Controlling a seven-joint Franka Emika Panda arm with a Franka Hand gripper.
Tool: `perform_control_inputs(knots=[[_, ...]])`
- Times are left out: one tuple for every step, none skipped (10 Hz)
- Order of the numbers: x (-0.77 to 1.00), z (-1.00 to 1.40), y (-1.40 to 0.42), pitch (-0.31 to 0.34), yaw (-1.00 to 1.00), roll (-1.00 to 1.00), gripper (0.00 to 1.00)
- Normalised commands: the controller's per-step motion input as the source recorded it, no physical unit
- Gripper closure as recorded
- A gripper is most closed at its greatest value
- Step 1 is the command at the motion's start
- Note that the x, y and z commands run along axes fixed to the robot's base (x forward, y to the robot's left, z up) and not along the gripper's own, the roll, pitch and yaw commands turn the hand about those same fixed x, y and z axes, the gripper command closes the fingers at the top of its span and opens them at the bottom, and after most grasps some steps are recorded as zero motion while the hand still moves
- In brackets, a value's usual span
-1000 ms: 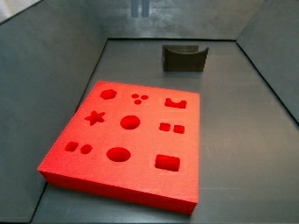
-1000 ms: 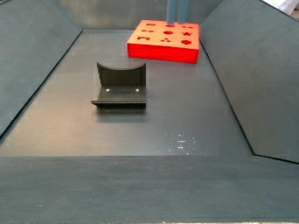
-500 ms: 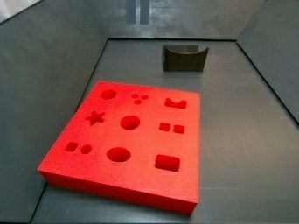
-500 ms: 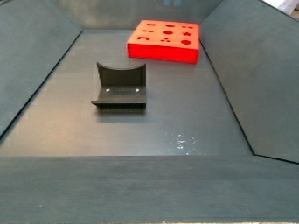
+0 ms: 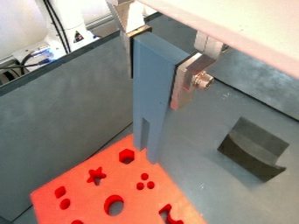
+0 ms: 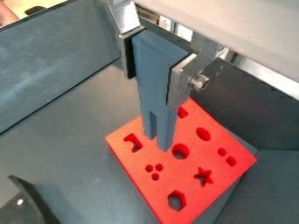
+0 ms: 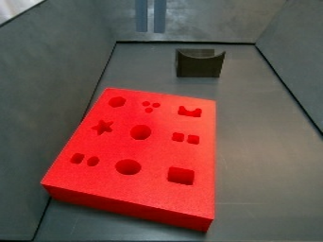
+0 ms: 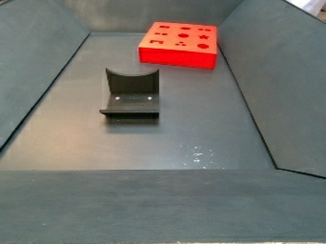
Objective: Pick up the double-square object. Move up. Move to above the board. Insert the double-square object.
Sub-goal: Insert the double-square object.
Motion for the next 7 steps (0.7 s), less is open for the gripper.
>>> perform_control_inputs(knots=[[0.54, -0.72, -0.52, 0.000, -0.10, 0.30, 1.00], [0.46, -0.73, -0.58, 0.000, -0.08, 0.30, 1.00], [0.35, -0.77, -0.71, -0.131, -0.16, 0.23, 1.00], [0.42, -0.85, -0.62, -0.133, -0.26, 0.18, 1.00], [0.54, -0.76, -0.59, -0.134, -0.29, 0.15, 1.00], [0.64, -0.68, -0.54, -0.120, -0.23, 0.15, 1.00], [0.61, -0.69, -0.52, -0.146, -0.22, 0.14, 1.00]])
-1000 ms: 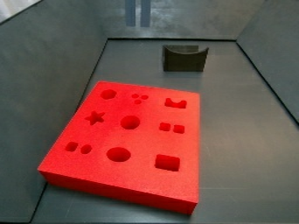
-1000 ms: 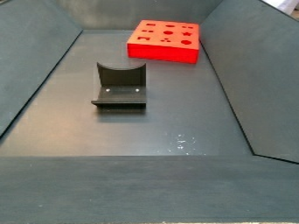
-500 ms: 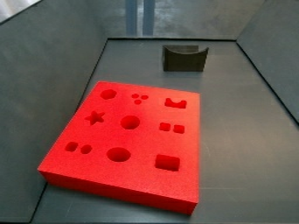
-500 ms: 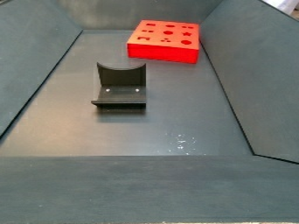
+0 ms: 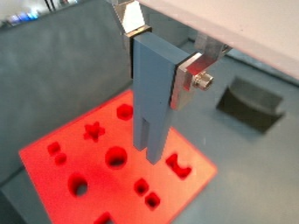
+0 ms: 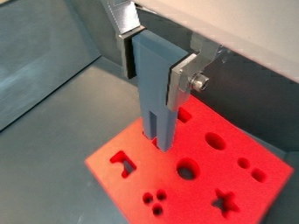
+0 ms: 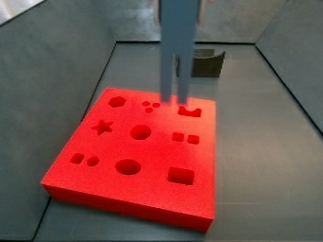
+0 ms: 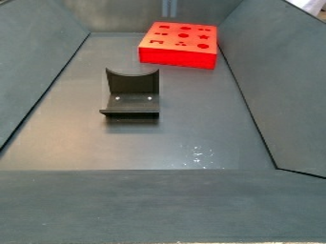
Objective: Pick up the double-square object. Move up. Move to above the board. Insert the double-square object.
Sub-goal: Insert the double-square object.
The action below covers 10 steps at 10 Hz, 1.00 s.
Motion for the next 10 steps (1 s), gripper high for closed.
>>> perform_control_inputs(knots=[[0.50, -0.76, -0.46, -0.177, -0.22, 0.13, 1.00], [0.24, -0.72, -0.32, -0.176, -0.18, 0.17, 1.00], [0.00, -0.49, -0.19, -0.033, 0.00, 0.24, 1.00], [0.00, -0.39, -0.04, -0.003, 0.00, 0.22, 1.00], [0.00, -0.23, 0.00, -0.013, 0.03, 0.13, 1.00], [0.00, -0.21, 0.00, -0.013, 0.02, 0.10, 1.00], [0.00, -0.20, -0.02, -0.020, 0.03, 0.05, 1.00], [0.00, -0.25, -0.08, -0.043, 0.00, 0.00, 1.00], [0.00, -0.23, -0.12, -0.027, 0.01, 0.01, 1.00], [0.04, -0.27, -0.17, -0.039, 0.01, 0.00, 1.00]])
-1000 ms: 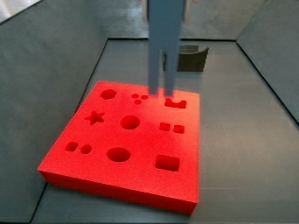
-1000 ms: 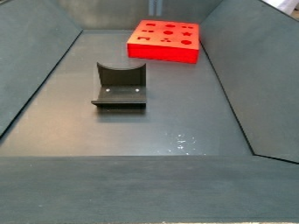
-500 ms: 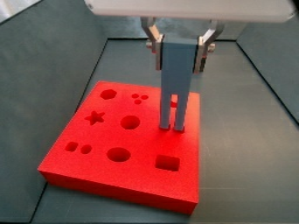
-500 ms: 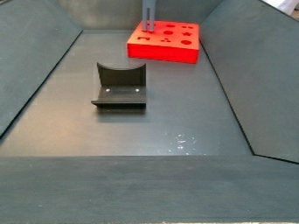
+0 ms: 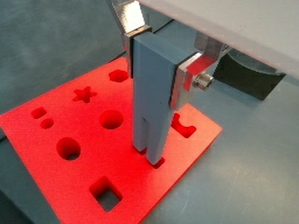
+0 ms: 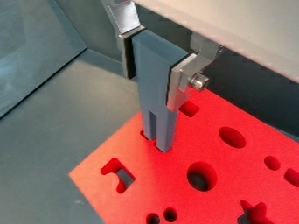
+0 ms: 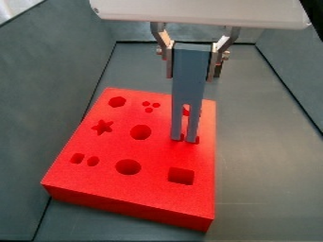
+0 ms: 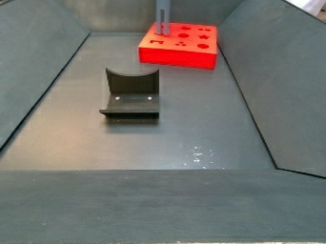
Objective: Pick up the double-square object. Move up. Move to above the board. Insert the double-square object.
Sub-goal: Insert the double-square object.
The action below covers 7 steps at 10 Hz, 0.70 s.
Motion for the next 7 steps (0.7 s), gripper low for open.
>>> perform_control_inputs(knots=[[0.23, -0.44, -0.20, -0.061, -0.03, 0.00, 1.00], [0.23, -0.51, -0.17, -0.030, -0.05, 0.01, 1.00], [0.22, -0.55, -0.10, 0.000, -0.03, 0.10, 1.00], [0.02, -0.52, 0.00, 0.000, 0.00, 0.16, 1.00], [-0.07, -0.35, 0.00, 0.006, 0.00, 0.20, 1.00], [-0.17, -0.29, 0.01, 0.000, 0.00, 0.18, 1.00], [-0.13, -0.26, 0.06, 0.004, 0.00, 0.16, 1.00]])
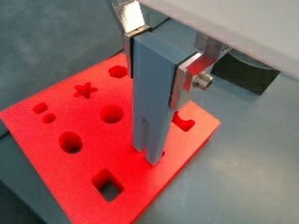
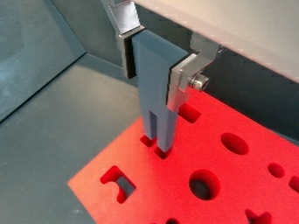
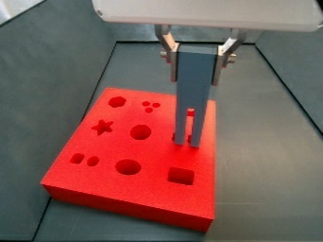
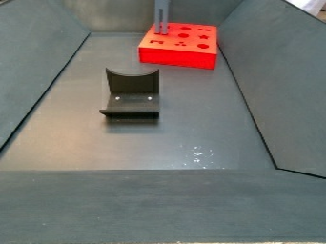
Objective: Pick up the double-square object. Move up. Move to above the board. Insert the double-square object.
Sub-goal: Insert the double-square object.
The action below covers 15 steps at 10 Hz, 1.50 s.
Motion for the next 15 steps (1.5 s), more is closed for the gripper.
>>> perform_control_inputs(knots=[[0.00, -0.27, 0.11, 0.026, 0.00, 0.12, 1.00], [0.00, -0.25, 0.10, 0.041, 0.00, 0.11, 1.00], [0.11, -0.28, 0.05, 0.041, 0.00, 0.09, 1.00], [0.15, -0.32, 0.03, 0.027, 0.00, 0.09, 1.00], [0.14, -0.35, 0.03, 0.033, 0.00, 0.13, 1.00], [0.09, -0.33, 0.02, 0.026, 0.00, 0.14, 1.00], [0.05, -0.29, 0.04, 0.024, 0.00, 0.13, 1.00], [0.04, -0.28, 0.03, 0.026, 0.00, 0.13, 1.00], [0.05, -0.28, 0.03, 0.034, 0.00, 0.14, 1.00], [0.00, -0.31, 0.00, 0.021, 0.00, 0.14, 1.00], [0.00, -0.37, 0.00, 0.004, 0.00, 0.17, 1.00], [0.00, -0.41, 0.00, 0.000, 0.00, 0.16, 1.00], [0.00, -0.41, -0.01, 0.000, 0.00, 0.11, 1.00], [0.02, -0.31, -0.05, 0.000, 0.00, 0.00, 1.00], [0.00, -0.16, 0.00, -0.109, 0.00, -0.09, 1.00]])
